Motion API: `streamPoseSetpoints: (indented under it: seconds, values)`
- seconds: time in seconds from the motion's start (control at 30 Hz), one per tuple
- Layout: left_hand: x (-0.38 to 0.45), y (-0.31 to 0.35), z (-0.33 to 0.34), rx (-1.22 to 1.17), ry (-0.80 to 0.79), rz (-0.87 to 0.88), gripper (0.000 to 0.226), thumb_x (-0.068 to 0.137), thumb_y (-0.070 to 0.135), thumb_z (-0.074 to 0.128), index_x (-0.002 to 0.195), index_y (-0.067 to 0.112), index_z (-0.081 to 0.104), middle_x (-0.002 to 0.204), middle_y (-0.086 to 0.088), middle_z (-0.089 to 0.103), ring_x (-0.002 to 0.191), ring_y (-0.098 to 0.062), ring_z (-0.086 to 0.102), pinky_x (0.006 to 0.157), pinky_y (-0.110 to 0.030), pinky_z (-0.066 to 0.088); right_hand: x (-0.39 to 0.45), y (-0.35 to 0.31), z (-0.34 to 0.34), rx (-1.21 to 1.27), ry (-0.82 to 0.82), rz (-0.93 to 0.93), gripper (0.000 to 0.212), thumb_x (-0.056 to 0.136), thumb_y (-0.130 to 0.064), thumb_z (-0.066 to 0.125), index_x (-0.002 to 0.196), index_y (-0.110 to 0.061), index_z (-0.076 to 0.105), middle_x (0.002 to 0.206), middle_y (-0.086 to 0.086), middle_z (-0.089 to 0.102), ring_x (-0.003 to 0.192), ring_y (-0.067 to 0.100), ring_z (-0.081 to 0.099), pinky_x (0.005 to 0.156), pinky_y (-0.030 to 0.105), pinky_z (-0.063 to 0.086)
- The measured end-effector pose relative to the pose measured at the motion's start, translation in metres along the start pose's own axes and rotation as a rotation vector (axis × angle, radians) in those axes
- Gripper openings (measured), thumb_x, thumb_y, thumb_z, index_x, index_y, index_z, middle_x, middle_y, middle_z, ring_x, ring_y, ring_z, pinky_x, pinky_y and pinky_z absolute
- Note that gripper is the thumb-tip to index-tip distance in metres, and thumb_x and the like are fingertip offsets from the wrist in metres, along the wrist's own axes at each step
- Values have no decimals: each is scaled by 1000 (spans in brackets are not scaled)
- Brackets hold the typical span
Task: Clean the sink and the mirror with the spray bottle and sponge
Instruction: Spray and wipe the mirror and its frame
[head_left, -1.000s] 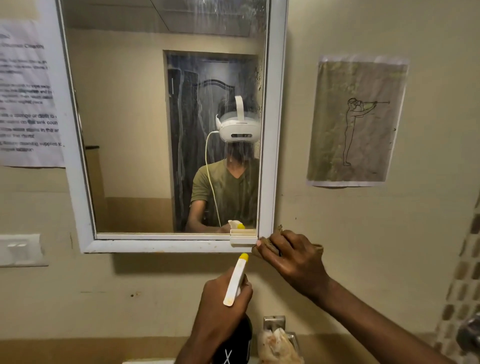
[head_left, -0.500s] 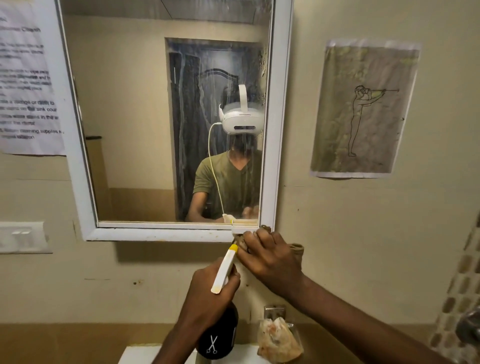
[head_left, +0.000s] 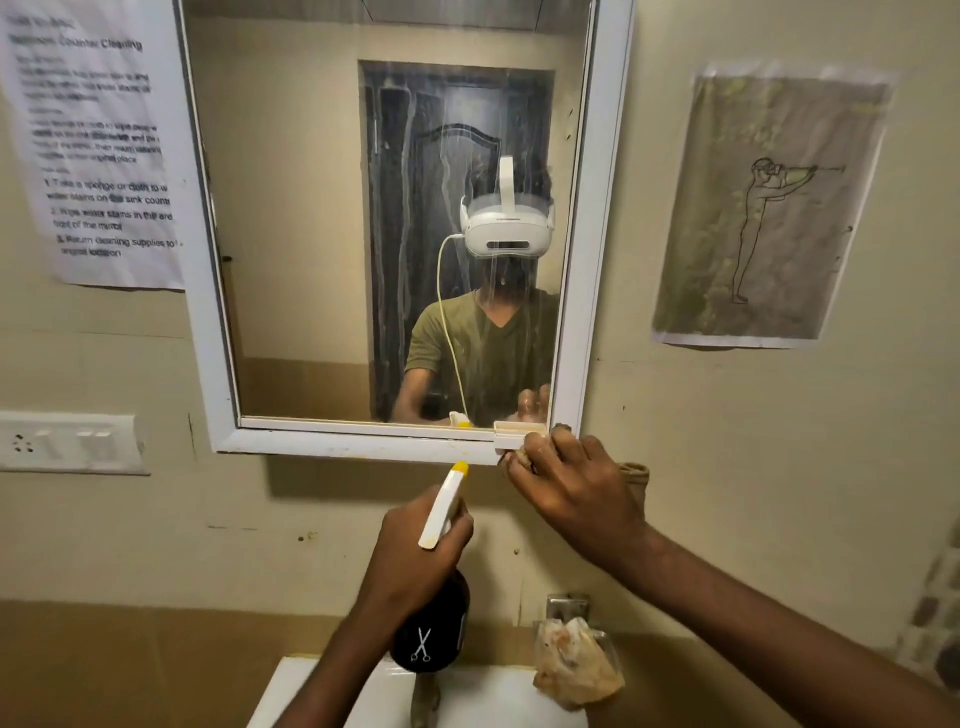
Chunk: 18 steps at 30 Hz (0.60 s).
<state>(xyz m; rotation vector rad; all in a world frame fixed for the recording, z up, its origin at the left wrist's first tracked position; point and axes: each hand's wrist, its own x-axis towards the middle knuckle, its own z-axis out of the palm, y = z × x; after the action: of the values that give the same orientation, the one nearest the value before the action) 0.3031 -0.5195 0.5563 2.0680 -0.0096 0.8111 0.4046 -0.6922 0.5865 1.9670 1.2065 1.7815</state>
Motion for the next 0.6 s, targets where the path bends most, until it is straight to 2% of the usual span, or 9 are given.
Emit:
streamPoseSetpoints:
  seconds: [0.13,0.3,0.43,0.53,0.6]
  values:
    - [1,1,5,-44,41,-61,28,72,28,52,68,0,55,65,-18,61,64,-32,55,58,-39,44,-15,17,-10,-36,-60,-24,23,90,2,50,103,-9,65,97,14,62,85,32,59,63,40,47]
    - [-3,-3,-6,-27,46,-31,21,73,26,54,66,6,57,63,-12,60,59,-22,54,54,-28,40,20,-18,-7,-20,-50,-29,31,92,3,37,100,-8,65,99,14,64,81,32,58,64,40,47]
    - [-1,-12,-14,16,12,-10,16,75,23,56,66,9,56,61,-11,57,54,-16,50,52,-19,36,24,-17,-10,4,-68,-11,26,90,0,43,95,-10,66,93,12,64,77,29,58,61,38,47]
    - [-3,-11,-11,38,-25,19,16,73,27,54,66,13,56,59,-5,59,58,-19,53,53,-22,38,1,3,-12,-28,-95,-19,23,90,0,47,102,-9,65,95,13,62,82,30,57,62,39,46]
    - [-4,-9,-9,16,-10,-4,18,72,27,53,65,10,56,61,-8,61,59,-21,54,55,-29,40,-6,10,-11,-56,-82,-37,23,90,1,47,102,-8,65,96,14,62,84,31,57,63,39,47]
